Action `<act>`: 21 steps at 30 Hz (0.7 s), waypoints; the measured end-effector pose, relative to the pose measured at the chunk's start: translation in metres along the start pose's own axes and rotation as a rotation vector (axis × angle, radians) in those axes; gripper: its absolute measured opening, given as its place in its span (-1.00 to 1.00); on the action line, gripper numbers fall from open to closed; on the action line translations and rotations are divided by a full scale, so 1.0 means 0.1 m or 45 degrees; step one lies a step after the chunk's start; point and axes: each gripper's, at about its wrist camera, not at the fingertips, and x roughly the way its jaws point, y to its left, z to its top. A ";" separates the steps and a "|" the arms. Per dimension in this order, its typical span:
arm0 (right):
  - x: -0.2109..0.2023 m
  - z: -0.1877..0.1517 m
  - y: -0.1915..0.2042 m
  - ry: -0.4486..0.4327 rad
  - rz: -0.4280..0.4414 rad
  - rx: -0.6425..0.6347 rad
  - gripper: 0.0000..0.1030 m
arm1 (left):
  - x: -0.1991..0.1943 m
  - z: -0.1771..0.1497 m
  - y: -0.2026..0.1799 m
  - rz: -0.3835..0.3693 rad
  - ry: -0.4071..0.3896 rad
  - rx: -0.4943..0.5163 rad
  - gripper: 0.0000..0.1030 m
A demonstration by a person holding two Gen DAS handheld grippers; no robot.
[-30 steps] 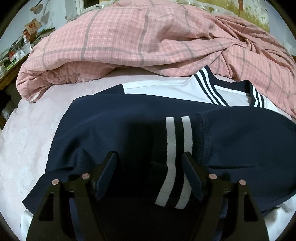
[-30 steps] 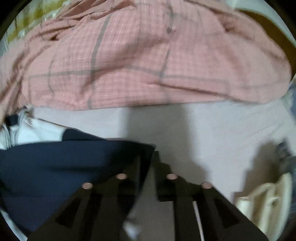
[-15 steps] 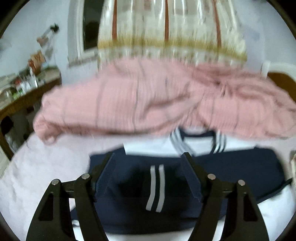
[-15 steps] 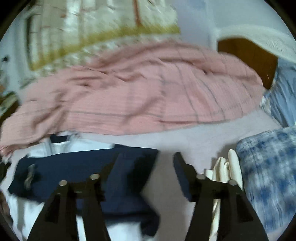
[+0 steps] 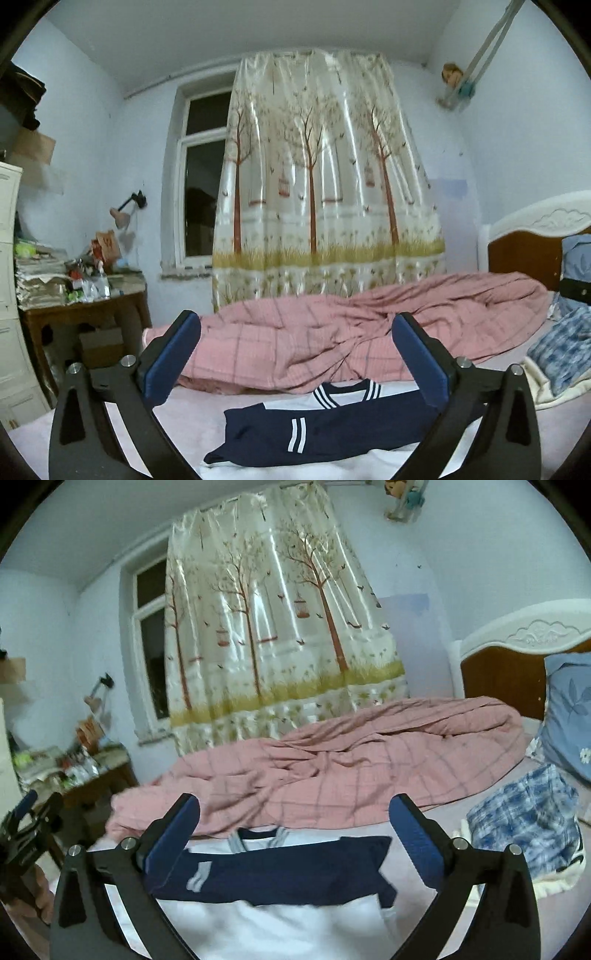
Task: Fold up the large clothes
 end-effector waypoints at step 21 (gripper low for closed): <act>0.64 -1.34 0.26 0.573 0.074 -0.254 1.00 | -0.12 -1.17 0.15 -0.014 0.339 0.081 1.00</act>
